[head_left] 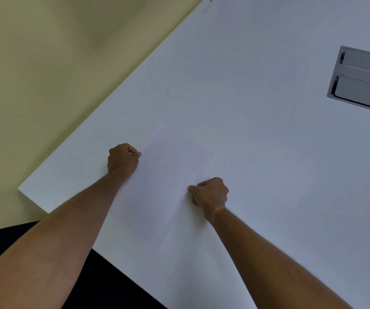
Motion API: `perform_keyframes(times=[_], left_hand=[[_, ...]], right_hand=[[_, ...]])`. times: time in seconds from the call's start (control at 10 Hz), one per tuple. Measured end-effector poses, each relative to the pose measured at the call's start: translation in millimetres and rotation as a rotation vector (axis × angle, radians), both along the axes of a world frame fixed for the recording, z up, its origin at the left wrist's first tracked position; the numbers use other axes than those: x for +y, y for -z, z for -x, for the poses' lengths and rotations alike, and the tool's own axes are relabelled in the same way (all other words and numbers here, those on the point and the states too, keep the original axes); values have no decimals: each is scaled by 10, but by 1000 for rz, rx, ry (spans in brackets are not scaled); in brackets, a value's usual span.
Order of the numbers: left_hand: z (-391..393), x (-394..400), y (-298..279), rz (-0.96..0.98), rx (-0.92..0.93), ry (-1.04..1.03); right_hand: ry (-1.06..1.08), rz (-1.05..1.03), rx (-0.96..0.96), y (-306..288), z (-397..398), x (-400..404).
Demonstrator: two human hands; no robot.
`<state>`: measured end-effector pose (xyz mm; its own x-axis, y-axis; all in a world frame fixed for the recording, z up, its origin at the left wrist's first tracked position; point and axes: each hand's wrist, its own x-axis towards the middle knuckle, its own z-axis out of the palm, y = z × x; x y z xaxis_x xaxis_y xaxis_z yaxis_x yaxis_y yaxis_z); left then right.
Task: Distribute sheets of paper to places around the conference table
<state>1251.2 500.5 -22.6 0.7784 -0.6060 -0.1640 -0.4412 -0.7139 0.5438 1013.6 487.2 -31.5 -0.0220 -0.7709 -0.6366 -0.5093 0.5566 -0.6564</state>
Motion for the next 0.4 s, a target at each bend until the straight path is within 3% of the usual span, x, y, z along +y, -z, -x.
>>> perform_keyframes(times=[0.3, 0.4], left_hand=[[190, 139, -160, -8, -193, 181], [393, 200, -223, -26, -352, 351]], right_hand=[[-34, 101, -50, -36, 74, 65], [-120, 233, 61, -168, 150, 142]])
